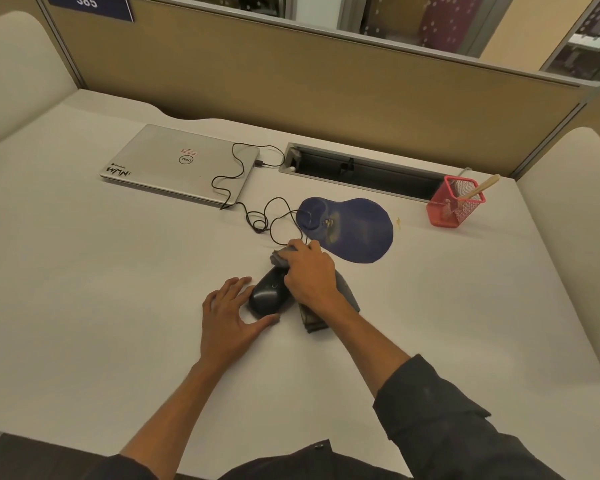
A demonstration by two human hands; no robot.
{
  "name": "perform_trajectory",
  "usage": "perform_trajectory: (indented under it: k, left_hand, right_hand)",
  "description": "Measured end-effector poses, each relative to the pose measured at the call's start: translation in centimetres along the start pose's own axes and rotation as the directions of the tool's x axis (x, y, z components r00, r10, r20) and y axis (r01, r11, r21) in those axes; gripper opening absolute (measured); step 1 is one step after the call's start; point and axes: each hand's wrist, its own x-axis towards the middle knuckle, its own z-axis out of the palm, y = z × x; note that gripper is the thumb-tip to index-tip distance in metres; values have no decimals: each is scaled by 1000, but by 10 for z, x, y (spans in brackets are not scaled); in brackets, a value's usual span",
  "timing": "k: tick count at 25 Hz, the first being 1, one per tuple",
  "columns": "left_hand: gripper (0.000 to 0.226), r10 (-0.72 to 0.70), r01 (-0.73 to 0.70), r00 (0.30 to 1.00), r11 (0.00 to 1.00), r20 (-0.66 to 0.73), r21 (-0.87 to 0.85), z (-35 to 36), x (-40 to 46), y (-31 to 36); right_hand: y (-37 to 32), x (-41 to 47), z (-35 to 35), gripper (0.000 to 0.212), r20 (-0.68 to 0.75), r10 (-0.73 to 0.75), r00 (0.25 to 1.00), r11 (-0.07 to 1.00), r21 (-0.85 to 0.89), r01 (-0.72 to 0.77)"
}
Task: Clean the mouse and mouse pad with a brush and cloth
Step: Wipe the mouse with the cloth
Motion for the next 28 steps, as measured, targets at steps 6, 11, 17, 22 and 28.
perform_trajectory:
  k: [6, 11, 17, 22, 28]
  left_hand:
    - [83, -1, 1, 1000, 1000, 11, 0, 1, 1, -2]
    - [79, 14, -14, 1000, 1000, 11, -23, 0, 1, -2]
    - [84, -30, 32, 999, 997, 25, -63, -3, 2, 0]
    - [86, -48, 50, 998, 994, 28, -92, -3, 3, 0]
    - [74, -76, 73, 997, 981, -10, -182, -6, 4, 4]
  right_hand:
    - [1, 3, 2, 40, 112, -126, 986, 992, -17, 129]
    - [-14, -12, 2, 38, 99, -318, 943, 940, -94, 327]
    - [-10, 2, -13, 36, 90, -237, 967, 965, -91, 245]
    - [-13, -8, -3, 36, 128, -305, 944, 939, -127, 321]
    - [-29, -34, 6, 36, 100, -447, 889, 861, -222, 458]
